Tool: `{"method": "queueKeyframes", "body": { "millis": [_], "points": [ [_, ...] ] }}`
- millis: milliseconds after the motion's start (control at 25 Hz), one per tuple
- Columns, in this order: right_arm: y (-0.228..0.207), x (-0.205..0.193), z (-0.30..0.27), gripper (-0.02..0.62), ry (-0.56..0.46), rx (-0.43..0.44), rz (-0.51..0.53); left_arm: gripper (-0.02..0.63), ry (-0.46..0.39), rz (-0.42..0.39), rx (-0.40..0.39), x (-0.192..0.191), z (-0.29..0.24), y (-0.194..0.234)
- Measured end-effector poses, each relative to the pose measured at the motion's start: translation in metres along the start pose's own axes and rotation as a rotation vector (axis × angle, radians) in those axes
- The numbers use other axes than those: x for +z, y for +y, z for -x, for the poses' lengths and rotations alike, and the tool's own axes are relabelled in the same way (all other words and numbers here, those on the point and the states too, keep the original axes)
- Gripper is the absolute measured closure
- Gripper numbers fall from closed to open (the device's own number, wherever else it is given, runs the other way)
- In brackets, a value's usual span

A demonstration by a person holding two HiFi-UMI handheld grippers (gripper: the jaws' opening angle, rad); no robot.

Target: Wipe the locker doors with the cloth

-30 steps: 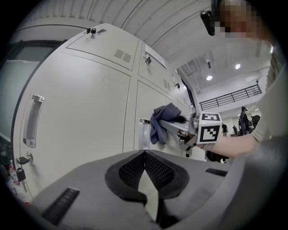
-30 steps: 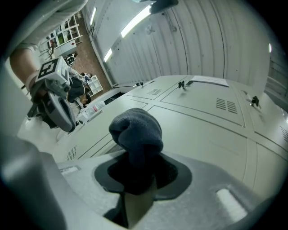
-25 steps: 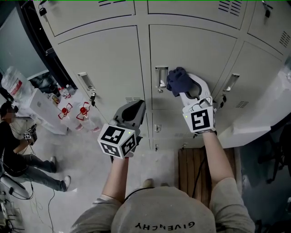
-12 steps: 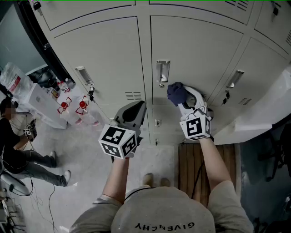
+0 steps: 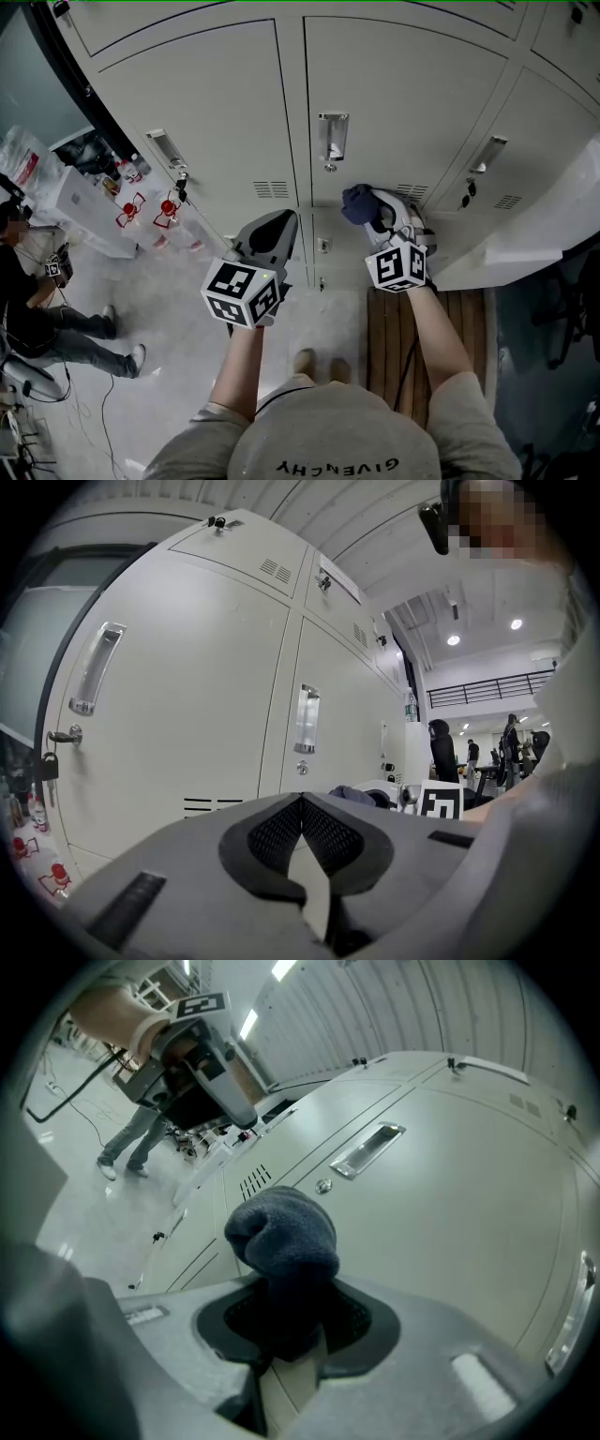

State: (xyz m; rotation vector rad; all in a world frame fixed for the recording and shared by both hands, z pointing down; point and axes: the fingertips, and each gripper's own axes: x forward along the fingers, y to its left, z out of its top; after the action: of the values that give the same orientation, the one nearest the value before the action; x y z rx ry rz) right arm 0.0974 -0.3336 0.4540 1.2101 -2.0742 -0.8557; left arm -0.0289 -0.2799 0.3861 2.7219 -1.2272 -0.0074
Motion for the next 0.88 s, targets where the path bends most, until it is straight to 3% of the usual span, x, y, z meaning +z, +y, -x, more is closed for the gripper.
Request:
{"method": "queueKeyframes", "body": {
  "millis": [240,400,880],
  "points": [
    [0.017,-0.018,-0.001,0.488,0.057,0.052,-0.001,0.607,0.02,0.004,0.005,-0.009,-0.001,-0.001],
    [0.004,0.008,0.016,0.486,-0.012,0.027,0.032,0.607,0.021,0.001,-0.006,-0.009,-0.003,-0.006],
    [-0.206,0.14,0.091,0.486,-0.225,-0.36,0.049,0.607,-0.058,-0.056,-0.069,0.035,-0.024,-0.028]
  ]
}}
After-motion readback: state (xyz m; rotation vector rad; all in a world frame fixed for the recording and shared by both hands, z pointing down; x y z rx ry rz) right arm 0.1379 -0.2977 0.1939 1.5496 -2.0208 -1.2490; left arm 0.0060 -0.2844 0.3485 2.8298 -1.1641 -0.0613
